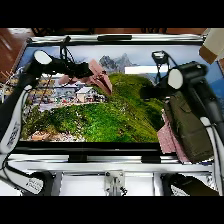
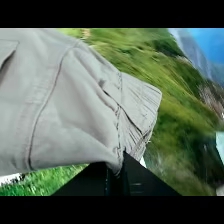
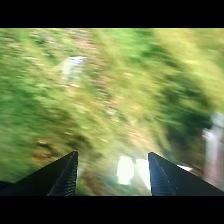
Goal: Fold the shirts.
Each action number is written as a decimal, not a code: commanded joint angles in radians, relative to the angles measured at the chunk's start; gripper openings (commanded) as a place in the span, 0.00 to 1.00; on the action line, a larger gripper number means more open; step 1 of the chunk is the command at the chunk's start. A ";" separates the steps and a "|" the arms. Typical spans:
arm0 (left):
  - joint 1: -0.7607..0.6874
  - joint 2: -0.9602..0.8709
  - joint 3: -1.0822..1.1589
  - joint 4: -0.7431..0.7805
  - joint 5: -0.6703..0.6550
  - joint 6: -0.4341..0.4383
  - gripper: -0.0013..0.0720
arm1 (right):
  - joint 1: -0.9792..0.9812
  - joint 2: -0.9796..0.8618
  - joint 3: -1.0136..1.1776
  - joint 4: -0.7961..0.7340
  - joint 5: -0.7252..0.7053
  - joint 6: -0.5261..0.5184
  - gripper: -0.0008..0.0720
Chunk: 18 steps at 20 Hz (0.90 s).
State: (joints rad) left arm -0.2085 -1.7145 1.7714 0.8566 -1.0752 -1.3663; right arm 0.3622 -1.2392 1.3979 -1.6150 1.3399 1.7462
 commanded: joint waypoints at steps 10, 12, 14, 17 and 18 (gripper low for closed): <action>-0.691 0.392 -0.842 0.074 0.364 -0.469 0.43 | 0.000 0.209 0.000 -0.136 0.248 -0.012 0.77; -0.741 0.397 -0.834 0.071 0.341 -0.467 0.96 | 0.000 0.209 0.000 -0.142 0.249 -0.003 0.77; -0.686 0.429 -0.805 0.102 0.232 -0.415 0.95 | 0.000 0.209 -0.008 -0.141 0.249 0.006 0.77; -0.474 0.514 -0.740 0.257 0.031 -0.359 0.95 | 0.000 0.209 -0.105 -0.106 0.234 0.010 0.77; -0.384 0.534 -0.711 0.319 -0.048 -0.339 0.95 | -0.006 0.209 -0.156 -0.054 0.203 0.007 0.77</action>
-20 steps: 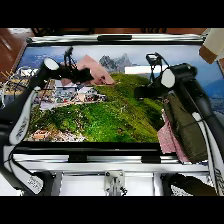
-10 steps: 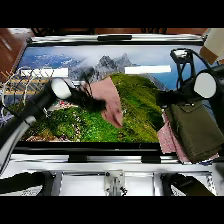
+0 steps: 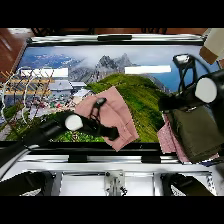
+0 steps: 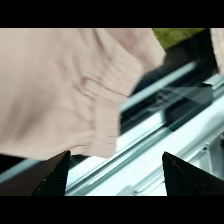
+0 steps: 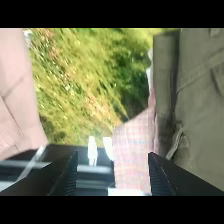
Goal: Fold the shirts.
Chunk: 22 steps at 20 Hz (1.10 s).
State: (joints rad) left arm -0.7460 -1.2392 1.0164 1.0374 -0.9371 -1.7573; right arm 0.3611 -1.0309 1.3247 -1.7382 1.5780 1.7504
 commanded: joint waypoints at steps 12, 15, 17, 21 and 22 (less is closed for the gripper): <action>0.640 -0.249 0.085 0.068 -0.119 0.228 0.95 | -0.216 -0.294 -0.373 0.608 -0.348 -0.126 0.77; 0.639 -0.317 0.086 0.039 -0.052 0.264 0.94 | -0.153 -0.388 -0.373 0.613 -0.352 -0.162 0.77; 0.640 -0.335 0.086 -0.001 -0.030 0.317 0.93 | -0.120 -0.427 -0.373 0.620 -0.360 -0.193 0.77; 0.640 -0.341 0.086 -0.045 0.003 0.336 0.38 | -0.077 -0.465 -0.373 0.632 -0.430 -0.203 0.77; 0.640 -0.341 0.089 -0.044 0.001 0.337 0.18 | -0.077 -0.469 -0.373 0.651 -0.444 -0.202 0.77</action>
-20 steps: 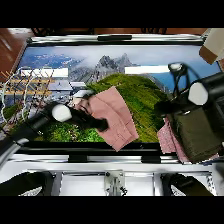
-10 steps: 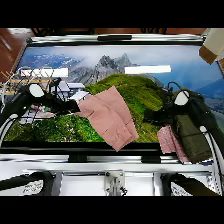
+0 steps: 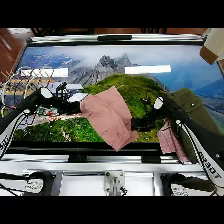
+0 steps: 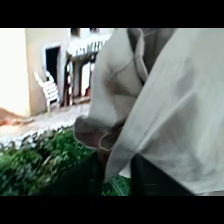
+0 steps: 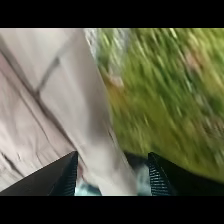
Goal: Fold the shirts.
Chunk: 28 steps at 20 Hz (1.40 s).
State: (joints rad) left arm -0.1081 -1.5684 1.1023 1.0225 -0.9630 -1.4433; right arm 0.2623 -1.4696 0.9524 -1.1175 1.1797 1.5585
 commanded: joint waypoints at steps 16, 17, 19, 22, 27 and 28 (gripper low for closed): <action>-0.291 0.332 -0.465 0.026 -0.243 -0.013 0.07 | 0.021 -0.031 0.488 -0.321 0.111 -0.269 0.10; -0.311 0.342 -0.462 0.024 -0.253 -0.013 0.17 | 0.021 -0.031 0.489 -0.308 0.131 -0.288 0.10; -0.295 0.364 -0.407 0.033 -0.277 -0.009 0.90 | 0.021 -0.031 0.489 -0.305 0.171 -0.308 0.10; -0.186 0.385 -0.218 0.061 -0.277 0.037 0.99 | 0.021 -0.031 0.489 -0.304 0.212 -0.331 0.10; -0.060 0.293 0.088 0.061 -0.111 0.047 0.93 | 0.029 -0.034 0.489 -0.253 0.204 -0.351 0.10; -0.061 0.236 0.136 0.058 -0.102 0.047 0.93 | 0.040 -0.036 0.489 -0.253 0.203 -0.354 0.10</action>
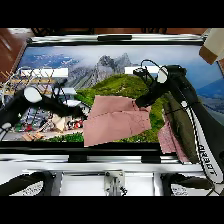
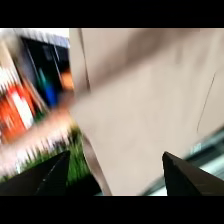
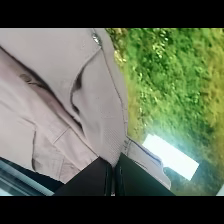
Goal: Fold the shirts.
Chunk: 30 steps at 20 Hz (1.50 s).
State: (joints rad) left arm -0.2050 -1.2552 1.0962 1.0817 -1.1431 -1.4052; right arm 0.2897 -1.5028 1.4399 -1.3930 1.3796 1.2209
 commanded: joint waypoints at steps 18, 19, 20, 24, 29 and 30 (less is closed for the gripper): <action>0.012 -0.637 0.449 -0.167 0.169 0.051 0.90 | 0.074 -0.009 0.002 0.039 -0.030 0.024 0.10; 0.009 -0.639 0.449 -0.167 0.180 0.051 0.79 | 0.074 -0.009 0.002 0.052 -0.033 0.024 0.10; 0.005 -0.641 0.449 -0.167 0.193 0.050 0.68 | 0.074 -0.009 0.002 0.066 -0.035 0.024 0.10; 0.007 -0.646 0.450 -0.171 0.188 0.029 0.17 | 0.074 -0.009 0.002 0.105 -0.064 0.061 0.10; 0.055 -0.628 0.514 -0.208 0.112 0.071 0.07 | 0.074 -0.009 0.002 0.105 -0.132 0.061 0.10; 0.064 -0.618 0.543 -0.208 0.101 0.085 0.07 | 0.074 -0.009 0.002 0.105 -0.151 0.066 0.10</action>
State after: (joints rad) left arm -0.1654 -1.8874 1.5871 0.8871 -1.0000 -1.3491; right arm 0.3626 -1.5120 1.4406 -1.2930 1.2808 1.2789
